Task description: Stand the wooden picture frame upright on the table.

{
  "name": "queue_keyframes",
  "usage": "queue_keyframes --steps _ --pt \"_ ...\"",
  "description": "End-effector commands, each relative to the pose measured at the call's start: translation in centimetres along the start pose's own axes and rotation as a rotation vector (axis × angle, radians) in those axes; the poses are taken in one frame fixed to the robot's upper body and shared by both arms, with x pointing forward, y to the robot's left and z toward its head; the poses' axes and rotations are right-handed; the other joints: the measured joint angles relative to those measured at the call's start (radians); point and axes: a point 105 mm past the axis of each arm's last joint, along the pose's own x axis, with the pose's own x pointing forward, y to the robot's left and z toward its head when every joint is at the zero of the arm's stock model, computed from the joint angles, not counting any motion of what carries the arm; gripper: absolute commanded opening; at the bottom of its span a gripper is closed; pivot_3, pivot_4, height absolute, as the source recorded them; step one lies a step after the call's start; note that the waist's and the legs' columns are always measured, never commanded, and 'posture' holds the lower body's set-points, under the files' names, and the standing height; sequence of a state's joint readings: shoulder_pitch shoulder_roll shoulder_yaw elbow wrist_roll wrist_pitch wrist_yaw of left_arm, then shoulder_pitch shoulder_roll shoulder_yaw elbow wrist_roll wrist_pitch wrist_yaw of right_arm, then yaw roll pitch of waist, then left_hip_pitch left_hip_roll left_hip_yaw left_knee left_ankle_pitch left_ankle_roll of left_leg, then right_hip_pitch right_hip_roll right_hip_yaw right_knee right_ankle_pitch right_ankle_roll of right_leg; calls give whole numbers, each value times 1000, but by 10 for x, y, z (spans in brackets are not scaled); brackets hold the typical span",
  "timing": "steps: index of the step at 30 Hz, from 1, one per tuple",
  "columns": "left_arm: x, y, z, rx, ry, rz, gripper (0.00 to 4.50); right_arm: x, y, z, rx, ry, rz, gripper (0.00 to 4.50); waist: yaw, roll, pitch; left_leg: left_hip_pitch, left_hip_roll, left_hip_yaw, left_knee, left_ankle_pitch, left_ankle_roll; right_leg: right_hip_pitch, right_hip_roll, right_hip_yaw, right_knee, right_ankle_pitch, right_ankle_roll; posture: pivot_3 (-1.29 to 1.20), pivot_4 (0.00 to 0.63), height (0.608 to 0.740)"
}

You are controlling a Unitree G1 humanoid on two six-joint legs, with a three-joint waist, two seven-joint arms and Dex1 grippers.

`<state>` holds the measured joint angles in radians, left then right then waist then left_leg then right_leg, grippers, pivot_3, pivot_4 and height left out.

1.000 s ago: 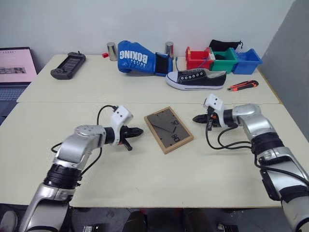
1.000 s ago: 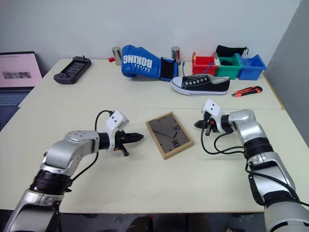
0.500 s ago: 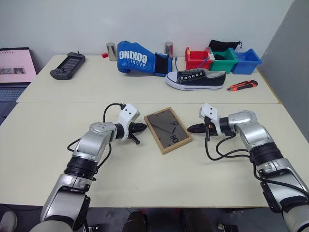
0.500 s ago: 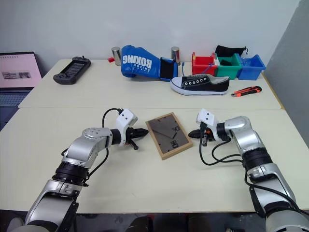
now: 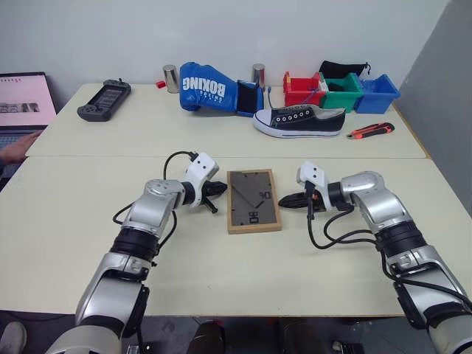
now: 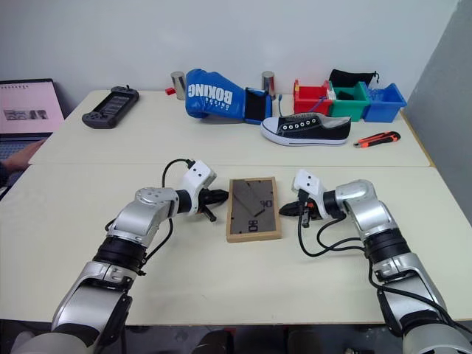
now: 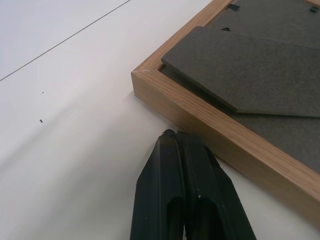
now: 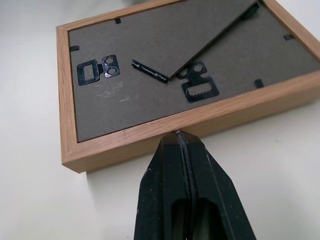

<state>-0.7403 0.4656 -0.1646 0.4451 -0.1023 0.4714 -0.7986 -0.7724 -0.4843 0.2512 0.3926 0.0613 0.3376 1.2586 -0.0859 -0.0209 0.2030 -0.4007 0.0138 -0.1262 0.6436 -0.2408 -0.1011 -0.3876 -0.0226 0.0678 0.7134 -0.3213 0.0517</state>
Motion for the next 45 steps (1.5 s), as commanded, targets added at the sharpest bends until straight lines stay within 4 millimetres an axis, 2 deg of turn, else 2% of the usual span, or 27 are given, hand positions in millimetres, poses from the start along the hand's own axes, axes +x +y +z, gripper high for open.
queue_keyframes --steps 1,15,20,24,30,45 --pt "2 -4 15 41 -41 -22 28 4 7 13 -36 -41 29 0 0 0 0 0 0 0 0 0 0 0 0 0 0 0 0 0 150 740" --pt "-3 0 12 56 -24 -25 28 0 6 7 -30 -30 15 0 0 0 0 0 0 0 0 0 0 0 0 0 0 0 0 0 150 740" --pt "-12 4 16 56 -28 -26 28 -5 0 6 -35 -21 -13 0 0 0 0 0 0 0 0 0 0 0 0 0 0 0 0 0 150 740" --pt "-25 2 10 30 -16 -41 28 -11 -8 7 -29 -26 -69 0 -2 0 0 0 0 0 0 0 0 0 0 0 0 0 0 0 150 740" --pt "-30 -6 0 14 8 -54 28 -4 -10 5 -34 -27 -115 0 -1 0 0 0 0 -1 0 0 0 0 0 0 0 0 0 0 150 740" --pt "-35 -15 -1 -7 10 -58 28 1 -7 0 -26 -22 -128 0 -1 0 0 0 0 -1 0 0 0 0 0 0 0 0 0 0 150 740"
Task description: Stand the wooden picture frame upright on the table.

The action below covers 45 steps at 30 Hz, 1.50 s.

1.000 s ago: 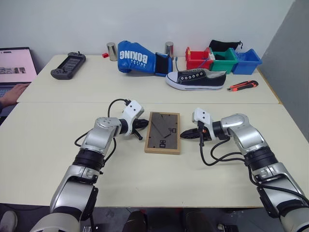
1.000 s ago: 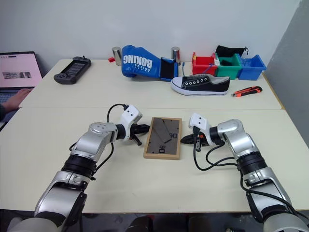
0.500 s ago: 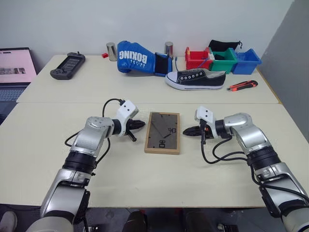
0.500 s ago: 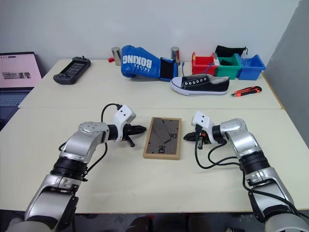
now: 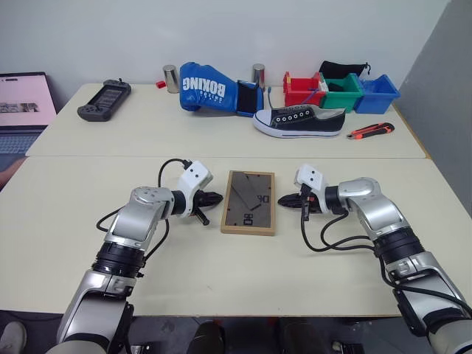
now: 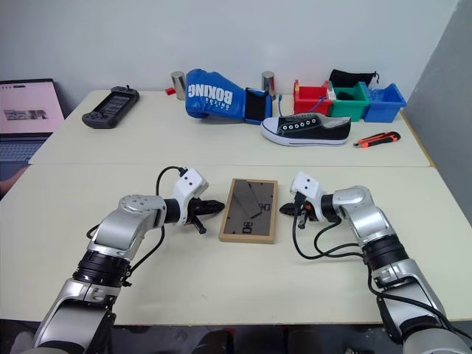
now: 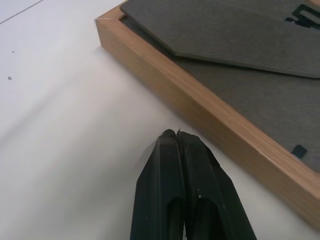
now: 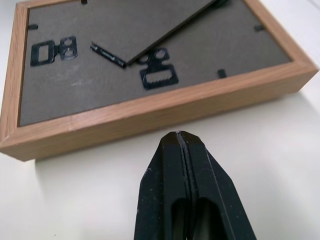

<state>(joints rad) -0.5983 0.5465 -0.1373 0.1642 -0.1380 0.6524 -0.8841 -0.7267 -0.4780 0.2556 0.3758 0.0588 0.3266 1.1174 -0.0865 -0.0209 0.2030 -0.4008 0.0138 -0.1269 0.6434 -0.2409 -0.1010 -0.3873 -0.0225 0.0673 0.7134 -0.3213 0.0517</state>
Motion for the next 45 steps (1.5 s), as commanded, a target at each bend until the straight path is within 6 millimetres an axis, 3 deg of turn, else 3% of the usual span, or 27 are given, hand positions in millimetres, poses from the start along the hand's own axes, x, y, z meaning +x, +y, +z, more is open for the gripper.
queue_keyframes --steps 1,13,34,45 --pt "-7 3 11 15 -37 19 28 -3 -1 11 -40 -28 -6 0 0 0 0 0 0 0 0 0 0 0 0 0 0 0 0 0 150 740" --pt "-8 1 11 9 -40 10 28 -2 1 10 -43 -26 5 0 0 0 0 0 0 0 0 0 0 0 0 0 0 0 0 0 150 740" --pt "-12 -29 14 5 -35 -156 28 10 26 24 -48 -66 85 0 0 0 0 0 0 0 0 0 0 0 0 0 0 0 0 0 150 740" --pt "-20 -43 11 9 -5 -227 28 6 32 22 -48 -59 109 0 2 0 0 0 0 0 0 0 0 0 0 0 0 0 0 0 150 740"
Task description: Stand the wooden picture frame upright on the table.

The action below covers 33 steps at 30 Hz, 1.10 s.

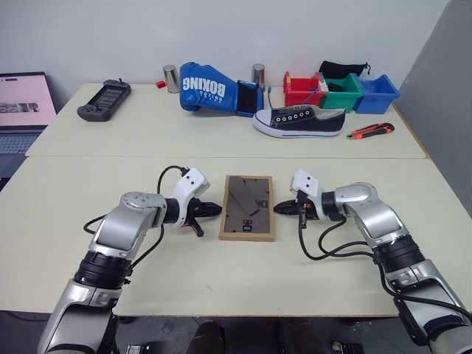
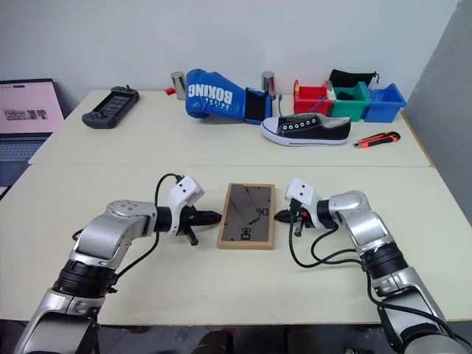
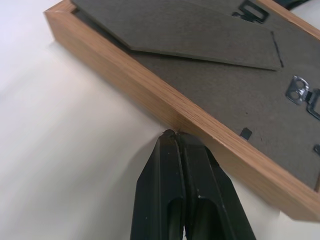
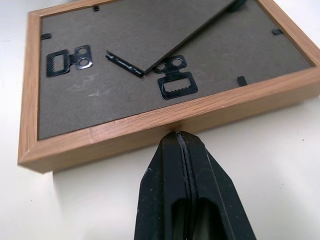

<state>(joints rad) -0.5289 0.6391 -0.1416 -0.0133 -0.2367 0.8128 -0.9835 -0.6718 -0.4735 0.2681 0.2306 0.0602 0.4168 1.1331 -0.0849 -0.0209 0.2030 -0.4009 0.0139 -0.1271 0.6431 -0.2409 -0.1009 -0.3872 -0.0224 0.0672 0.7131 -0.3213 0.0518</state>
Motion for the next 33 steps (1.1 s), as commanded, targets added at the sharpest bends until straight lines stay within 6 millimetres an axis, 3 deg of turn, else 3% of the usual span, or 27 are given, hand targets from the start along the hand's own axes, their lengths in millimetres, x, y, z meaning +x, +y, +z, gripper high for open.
queue_keyframes --steps 1,10,20,24,28,33 --pt "2 -20 16 59 -50 -90 28 3 14 17 -46 -55 65 0 0 0 0 0 0 0 0 0 0 0 0 0 0 0 0 0 150 740" --pt "-6 -18 11 60 -31 -91 28 -4 17 9 -49 -24 83 0 0 0 0 0 0 0 0 0 0 0 0 0 0 0 0 0 150 740" --pt "-44 -1 10 35 -38 -58 28 -32 -8 -4 -83 53 24 0 0 0 0 0 0 0 0 0 0 0 0 0 0 0 0 0 150 740" --pt "-55 -2 16 -74 -92 -101 703 -41 -15 -2 -100 62 17 0 -1 0 0 0 0 1 0 0 0 0 0 0 0 0 0 0 150 740" --pt "-71 -14 22 -499 -159 -264 1465 -44 -18 8 -162 53 39 0 -2 0 0 0 0 0 0 0 0 0 0 -1 0 0 0 0 150 740" --pt "-74 -12 19 -700 -153 -277 2570 -45 -18 10 -190 54 54 0 -3 0 0 0 0 -2 0 0 0 1 0 -2 0 0 0 0 150 740"
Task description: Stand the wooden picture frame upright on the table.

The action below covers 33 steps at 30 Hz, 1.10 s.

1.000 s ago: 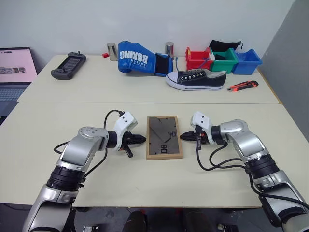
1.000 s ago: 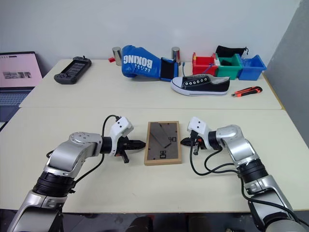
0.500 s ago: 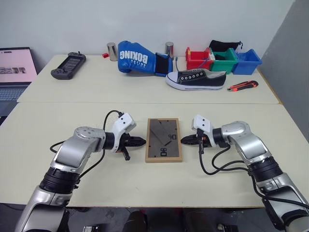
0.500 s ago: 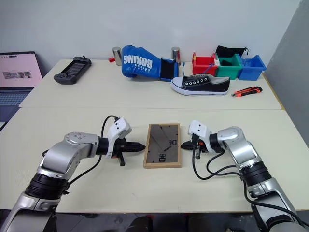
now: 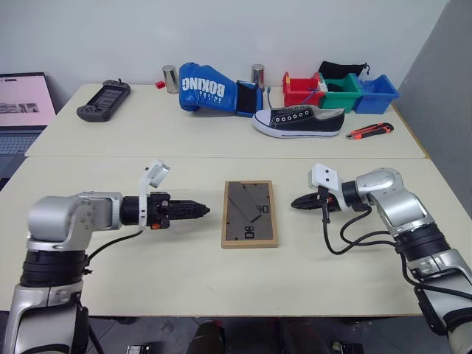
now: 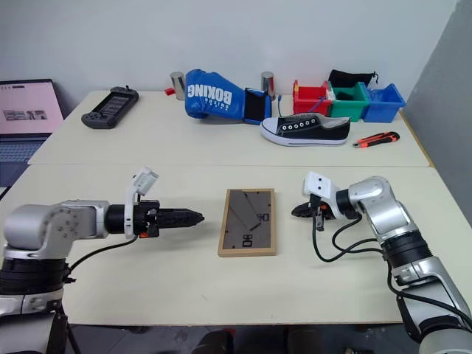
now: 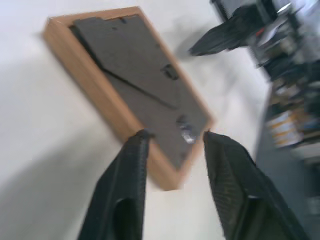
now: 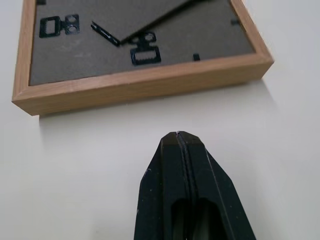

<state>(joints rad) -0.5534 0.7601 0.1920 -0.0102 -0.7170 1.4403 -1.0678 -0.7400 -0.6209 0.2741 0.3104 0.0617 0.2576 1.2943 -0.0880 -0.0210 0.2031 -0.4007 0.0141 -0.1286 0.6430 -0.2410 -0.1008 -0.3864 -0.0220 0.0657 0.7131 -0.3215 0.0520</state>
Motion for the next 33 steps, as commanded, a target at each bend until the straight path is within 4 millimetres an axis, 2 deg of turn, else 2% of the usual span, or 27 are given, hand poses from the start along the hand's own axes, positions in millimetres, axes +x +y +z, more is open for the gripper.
queue_keyframes --steps 1,8,9,20,27,33 --pt "-4 1 6 -126 -43 -3 2745 -7 -5 10 -50 -20 -8 0 1 0 0 0 0 0 0 0 0 0 0 0 0 0 0 0 150 740" --pt "3 14 7 -235 -42 29 4389 -5 -4 7 -54 -10 -10 0 1 0 0 0 0 -1 0 0 0 0 0 -1 0 0 0 0 150 740" --pt "5 15 7 -247 -39 28 4463 -5 -4 6 -53 -10 -9 0 1 0 0 0 0 -1 0 0 0 0 0 -1 0 0 0 0 150 740" --pt "24 32 -13 -338 61 76 4463 3 1 1 -44 -1 1 0 1 0 0 0 0 0 0 0 -1 0 0 0 0 0 0 0 150 740" --pt "38 29 -15 -348 76 41 4463 11 5 0 -37 -5 9 0 1 0 0 0 0 0 0 1 -1 0 0 0 0 0 0 0 150 740" --pt "43 37 -23 -360 82 59 4463 20 9 0 -46 -5 21 0 4 0 0 0 0 0 1 1 -2 0 -1 0 0 0 0 0 150 740"
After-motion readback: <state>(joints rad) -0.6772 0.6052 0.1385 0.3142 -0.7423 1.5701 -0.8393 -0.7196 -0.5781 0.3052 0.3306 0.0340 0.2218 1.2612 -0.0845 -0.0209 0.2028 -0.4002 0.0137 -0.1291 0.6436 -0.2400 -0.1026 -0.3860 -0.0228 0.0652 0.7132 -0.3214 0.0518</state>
